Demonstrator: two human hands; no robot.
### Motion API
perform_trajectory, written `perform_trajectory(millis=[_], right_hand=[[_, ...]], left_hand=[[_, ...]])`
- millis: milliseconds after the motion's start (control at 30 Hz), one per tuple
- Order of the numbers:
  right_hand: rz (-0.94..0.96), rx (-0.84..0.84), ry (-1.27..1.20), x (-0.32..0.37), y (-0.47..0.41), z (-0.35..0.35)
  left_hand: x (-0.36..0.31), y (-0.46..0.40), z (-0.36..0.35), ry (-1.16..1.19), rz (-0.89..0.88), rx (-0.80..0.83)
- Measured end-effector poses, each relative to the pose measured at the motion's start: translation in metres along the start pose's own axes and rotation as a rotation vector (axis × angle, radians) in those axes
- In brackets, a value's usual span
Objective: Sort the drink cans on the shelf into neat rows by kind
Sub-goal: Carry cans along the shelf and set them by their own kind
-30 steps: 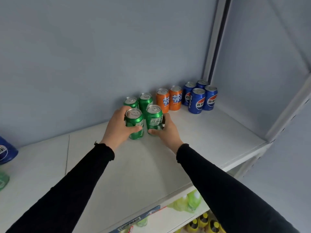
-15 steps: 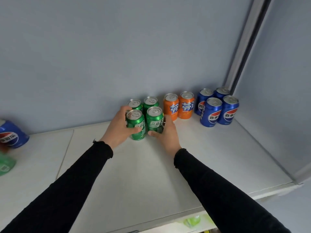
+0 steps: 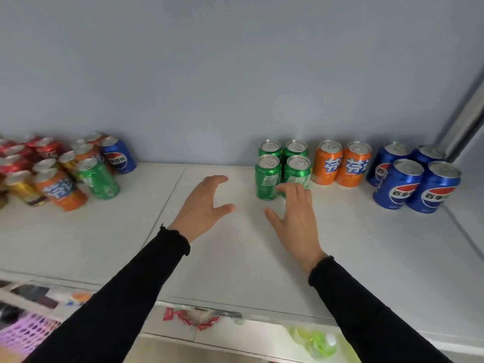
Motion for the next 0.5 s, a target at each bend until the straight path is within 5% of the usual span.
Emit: perform_trajectory(millis=[500], right_hand=[[0.143, 0.295, -0.073, 0.224, 0.033, -0.187]], left_hand=[[0.185, 0.145, 0.205, -0.211, 0.096, -0.155]])
Point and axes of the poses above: each hand's wrist, its own y-axis away from the middle knuckle, its own z-axis out of the back of the hand, x = y × z, the point moved 8 cm from there along -y, towards the middle knuckle
